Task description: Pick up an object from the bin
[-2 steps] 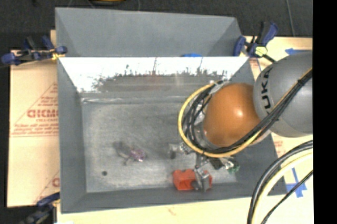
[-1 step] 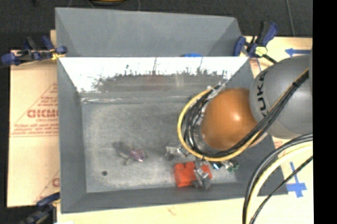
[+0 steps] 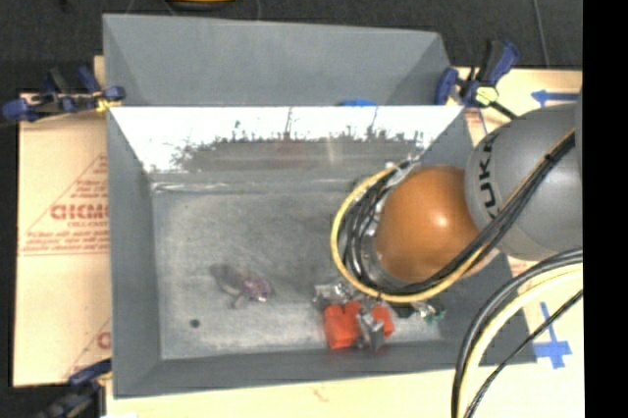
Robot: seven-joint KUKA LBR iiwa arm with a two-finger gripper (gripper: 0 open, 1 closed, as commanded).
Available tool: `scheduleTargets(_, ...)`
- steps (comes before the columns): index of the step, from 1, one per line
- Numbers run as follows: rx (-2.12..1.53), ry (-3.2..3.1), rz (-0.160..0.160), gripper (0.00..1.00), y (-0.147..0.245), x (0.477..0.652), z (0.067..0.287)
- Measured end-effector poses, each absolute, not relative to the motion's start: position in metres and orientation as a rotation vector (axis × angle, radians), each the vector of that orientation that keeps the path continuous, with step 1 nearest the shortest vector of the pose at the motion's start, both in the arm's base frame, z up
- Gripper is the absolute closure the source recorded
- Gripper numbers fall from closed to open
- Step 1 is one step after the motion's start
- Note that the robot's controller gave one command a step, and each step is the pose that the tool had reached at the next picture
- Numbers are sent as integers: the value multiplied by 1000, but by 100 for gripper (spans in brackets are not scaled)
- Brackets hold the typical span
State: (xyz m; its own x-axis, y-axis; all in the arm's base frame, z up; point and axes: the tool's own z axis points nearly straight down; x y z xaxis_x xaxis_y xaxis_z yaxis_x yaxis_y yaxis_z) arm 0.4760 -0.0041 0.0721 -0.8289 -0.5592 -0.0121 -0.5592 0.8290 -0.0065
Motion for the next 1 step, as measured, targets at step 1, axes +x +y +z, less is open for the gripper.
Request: scheduleTargets(1,-923,2990,-7,100,-17,518,251)
